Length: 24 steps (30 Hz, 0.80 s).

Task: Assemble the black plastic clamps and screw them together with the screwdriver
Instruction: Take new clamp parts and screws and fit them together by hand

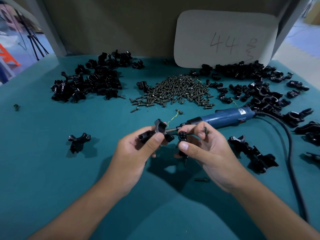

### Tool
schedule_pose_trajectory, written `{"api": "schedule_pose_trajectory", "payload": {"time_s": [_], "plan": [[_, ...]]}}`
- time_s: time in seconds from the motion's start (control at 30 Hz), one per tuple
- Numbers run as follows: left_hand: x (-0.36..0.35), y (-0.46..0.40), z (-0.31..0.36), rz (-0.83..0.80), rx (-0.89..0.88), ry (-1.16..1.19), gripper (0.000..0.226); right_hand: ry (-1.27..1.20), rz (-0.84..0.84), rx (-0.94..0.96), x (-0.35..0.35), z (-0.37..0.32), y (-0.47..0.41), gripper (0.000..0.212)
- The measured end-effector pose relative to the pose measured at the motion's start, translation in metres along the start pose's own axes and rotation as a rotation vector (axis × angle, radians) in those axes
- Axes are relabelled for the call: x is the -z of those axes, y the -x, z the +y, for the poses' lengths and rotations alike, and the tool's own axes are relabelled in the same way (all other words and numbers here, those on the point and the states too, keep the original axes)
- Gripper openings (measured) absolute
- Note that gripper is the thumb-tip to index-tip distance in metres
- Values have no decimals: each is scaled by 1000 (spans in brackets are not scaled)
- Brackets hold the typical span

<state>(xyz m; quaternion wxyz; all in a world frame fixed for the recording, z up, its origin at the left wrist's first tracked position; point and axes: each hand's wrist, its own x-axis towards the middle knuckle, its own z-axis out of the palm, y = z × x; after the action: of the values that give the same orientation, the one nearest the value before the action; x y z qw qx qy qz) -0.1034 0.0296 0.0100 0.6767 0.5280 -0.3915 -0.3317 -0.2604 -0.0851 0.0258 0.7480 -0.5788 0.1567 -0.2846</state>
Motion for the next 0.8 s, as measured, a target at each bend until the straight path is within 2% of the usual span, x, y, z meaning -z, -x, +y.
{"api": "schedule_pose_trajectory", "payload": {"time_s": [0.13,0.23,0.37,0.43,0.67,0.8], "plan": [[-1,2,0,-37,19,50,34,87,9,54,0,3,0,43],[-1,3,0,-74,-34,10,22,157,48,120,1,2,-1,46],[-2,4,0,-161,-18,-17,22,146,44,137,2,2,-1,53],[-3,6,-2,-191,-15,-61,30,135,22,135,2,3,-1,53],[-4,5,-5,-195,-42,-154,26,87,-11,82,1,0,0,50],[-2,5,-4,-162,-127,-200,22,52,-21,77,3,1,-1,51]]}}
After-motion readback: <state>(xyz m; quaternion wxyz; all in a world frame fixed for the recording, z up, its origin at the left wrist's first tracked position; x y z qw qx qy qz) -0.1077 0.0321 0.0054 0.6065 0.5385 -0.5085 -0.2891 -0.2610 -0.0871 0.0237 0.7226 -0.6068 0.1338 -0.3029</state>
